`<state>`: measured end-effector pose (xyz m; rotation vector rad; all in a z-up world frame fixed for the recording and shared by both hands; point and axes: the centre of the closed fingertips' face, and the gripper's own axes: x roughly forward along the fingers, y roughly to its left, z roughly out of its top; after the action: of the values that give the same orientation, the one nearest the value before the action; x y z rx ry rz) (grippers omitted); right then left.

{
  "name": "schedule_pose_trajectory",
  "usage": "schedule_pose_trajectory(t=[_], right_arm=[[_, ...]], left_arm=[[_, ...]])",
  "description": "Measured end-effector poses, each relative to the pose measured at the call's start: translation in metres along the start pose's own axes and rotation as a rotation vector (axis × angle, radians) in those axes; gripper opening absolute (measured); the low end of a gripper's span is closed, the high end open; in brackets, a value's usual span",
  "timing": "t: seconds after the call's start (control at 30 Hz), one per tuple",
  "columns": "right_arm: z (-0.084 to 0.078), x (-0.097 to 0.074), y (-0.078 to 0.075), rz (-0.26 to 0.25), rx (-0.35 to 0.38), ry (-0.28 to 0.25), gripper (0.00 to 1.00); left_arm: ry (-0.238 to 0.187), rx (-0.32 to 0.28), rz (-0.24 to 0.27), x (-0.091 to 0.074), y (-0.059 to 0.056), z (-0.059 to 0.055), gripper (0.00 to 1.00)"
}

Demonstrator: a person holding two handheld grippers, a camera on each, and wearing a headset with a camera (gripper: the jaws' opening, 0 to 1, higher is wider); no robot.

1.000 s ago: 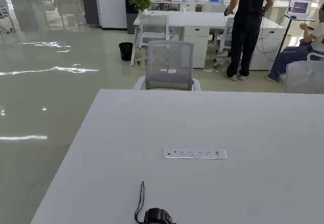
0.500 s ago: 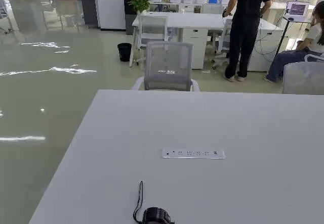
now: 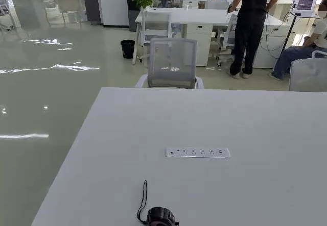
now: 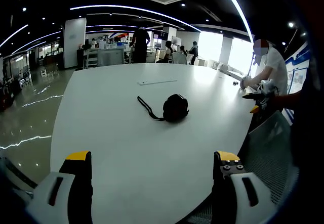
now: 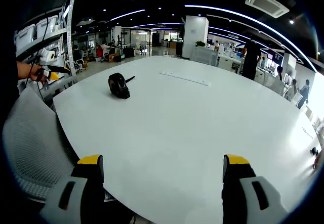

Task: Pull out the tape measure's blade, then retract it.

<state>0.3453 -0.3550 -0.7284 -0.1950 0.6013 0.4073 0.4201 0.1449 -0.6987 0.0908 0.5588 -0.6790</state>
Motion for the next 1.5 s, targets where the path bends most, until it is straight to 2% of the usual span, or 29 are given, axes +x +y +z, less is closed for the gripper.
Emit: schedule_pose_trajectory(t=[0.2, 0.33, 0.4, 0.6, 0.73, 0.93, 1.13, 1.33, 1.5], right_arm=[[-0.001, 0.001, -0.005, 0.001, 0.002, 0.017, 0.99], [0.001, 0.006, -0.004, 0.009, -0.005, 0.021, 0.98], [0.004, 0.009, -0.001, 0.017, -0.012, 0.024, 0.98], [0.016, 0.020, 0.001, 0.039, -0.033, 0.023, 0.97], [0.025, 0.029, 0.006, 0.067, -0.056, 0.019, 0.96], [0.041, 0.044, 0.013, 0.106, -0.095, 0.019, 0.95], [0.056, 0.060, 0.027, 0.172, -0.146, 0.020, 0.93], [0.070, 0.074, 0.035, 0.209, -0.185, 0.013, 0.93], [0.081, 0.085, 0.044, 0.247, -0.212, 0.005, 0.92]], left_arm=[[-0.007, -0.002, -0.006, 0.008, -0.004, 0.005, 0.99], [-0.014, -0.029, -0.022, 0.021, -0.012, 0.006, 0.99], [-0.026, -0.042, -0.026, 0.027, -0.018, 0.011, 0.99], [-0.051, -0.026, -0.043, 0.044, -0.033, 0.029, 0.99], [-0.052, 0.000, -0.061, 0.053, -0.037, 0.036, 0.99], [-0.045, 0.017, -0.058, 0.064, -0.036, 0.050, 0.99], [-0.035, 0.088, -0.096, 0.076, -0.039, 0.062, 0.99], [-0.004, 0.136, -0.131, 0.096, -0.038, 0.065, 0.99], [0.023, 0.188, -0.168, 0.110, -0.043, 0.067, 0.99]])
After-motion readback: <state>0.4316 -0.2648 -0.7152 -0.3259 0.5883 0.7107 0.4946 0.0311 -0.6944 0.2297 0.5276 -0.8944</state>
